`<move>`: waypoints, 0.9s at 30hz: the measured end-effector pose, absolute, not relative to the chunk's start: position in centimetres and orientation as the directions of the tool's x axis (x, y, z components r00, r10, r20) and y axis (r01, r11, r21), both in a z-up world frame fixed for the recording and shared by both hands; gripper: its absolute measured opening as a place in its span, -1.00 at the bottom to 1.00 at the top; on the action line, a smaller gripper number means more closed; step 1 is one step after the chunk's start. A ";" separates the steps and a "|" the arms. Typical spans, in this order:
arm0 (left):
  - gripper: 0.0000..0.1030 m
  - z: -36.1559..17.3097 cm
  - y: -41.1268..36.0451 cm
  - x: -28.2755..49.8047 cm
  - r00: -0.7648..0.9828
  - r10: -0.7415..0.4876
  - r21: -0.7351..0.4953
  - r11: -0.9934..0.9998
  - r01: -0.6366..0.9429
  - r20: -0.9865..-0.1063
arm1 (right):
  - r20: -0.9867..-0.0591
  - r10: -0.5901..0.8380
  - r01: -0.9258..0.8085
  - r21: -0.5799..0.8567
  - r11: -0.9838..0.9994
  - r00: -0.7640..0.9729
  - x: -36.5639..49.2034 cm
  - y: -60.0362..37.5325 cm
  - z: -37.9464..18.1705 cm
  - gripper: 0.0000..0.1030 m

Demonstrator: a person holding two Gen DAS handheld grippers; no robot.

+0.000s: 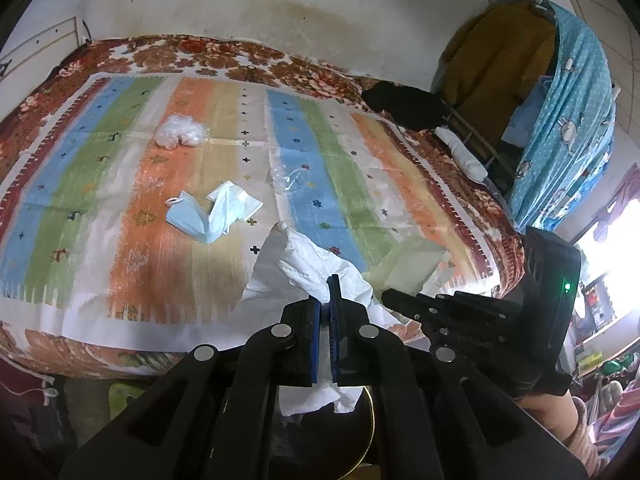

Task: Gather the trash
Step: 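Carry the tissue and yellow plastic over the gold-rimmed bin with both tools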

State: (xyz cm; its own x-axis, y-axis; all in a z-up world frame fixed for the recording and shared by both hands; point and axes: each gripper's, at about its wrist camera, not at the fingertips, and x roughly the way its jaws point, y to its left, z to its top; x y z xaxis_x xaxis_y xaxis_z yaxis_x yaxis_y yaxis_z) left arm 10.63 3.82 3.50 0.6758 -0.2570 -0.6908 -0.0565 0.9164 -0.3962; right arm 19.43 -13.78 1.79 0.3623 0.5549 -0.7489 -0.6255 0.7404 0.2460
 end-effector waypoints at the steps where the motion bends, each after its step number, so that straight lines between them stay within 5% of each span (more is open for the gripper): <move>1: -0.95 3.5 3.9 10.4 0.678 -0.259 -0.401 0.915 -0.057 -0.688 | -0.749 0.556 -0.625 0.248 0.740 0.361 19.3 -13.9 1.8 -0.93; 27: -0.95 0.7 1.5 5.1 0.662 -0.335 -0.471 0.882 -0.030 -0.671 | -0.757 0.584 -0.650 0.290 0.703 0.294 12.2 -16.8 -0.7 -0.92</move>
